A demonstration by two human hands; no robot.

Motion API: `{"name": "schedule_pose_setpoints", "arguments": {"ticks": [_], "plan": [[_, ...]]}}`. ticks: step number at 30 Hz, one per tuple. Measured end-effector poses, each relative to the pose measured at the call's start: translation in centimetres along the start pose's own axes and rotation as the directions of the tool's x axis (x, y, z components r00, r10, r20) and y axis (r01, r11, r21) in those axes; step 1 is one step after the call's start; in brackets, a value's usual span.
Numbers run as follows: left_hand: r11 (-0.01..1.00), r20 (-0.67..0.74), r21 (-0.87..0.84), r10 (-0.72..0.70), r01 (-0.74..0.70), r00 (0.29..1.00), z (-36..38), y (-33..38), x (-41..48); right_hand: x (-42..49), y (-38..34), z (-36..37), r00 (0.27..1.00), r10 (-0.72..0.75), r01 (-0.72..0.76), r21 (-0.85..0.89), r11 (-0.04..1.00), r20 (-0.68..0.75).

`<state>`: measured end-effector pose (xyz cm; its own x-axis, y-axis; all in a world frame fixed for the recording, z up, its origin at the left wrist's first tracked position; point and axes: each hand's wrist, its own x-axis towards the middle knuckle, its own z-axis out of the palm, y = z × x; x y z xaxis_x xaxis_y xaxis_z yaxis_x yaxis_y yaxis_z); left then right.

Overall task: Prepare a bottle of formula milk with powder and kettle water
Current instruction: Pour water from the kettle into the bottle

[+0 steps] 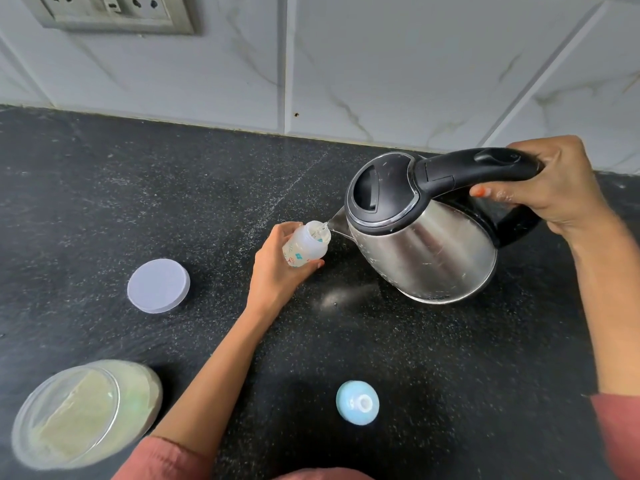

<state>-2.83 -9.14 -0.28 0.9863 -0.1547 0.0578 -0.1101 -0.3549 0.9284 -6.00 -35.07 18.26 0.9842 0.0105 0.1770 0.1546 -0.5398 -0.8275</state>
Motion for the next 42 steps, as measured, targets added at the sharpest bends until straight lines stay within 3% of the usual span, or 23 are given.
{"name": "schedule_pose_setpoints", "arguments": {"ticks": [42], "plan": [[0.999,0.006,-0.023,0.037,-0.037,0.999,0.58,-0.37,-0.10,-0.61,-0.32,-0.97,1.000,-0.015,0.015,-0.020,1.000,0.019]]}}
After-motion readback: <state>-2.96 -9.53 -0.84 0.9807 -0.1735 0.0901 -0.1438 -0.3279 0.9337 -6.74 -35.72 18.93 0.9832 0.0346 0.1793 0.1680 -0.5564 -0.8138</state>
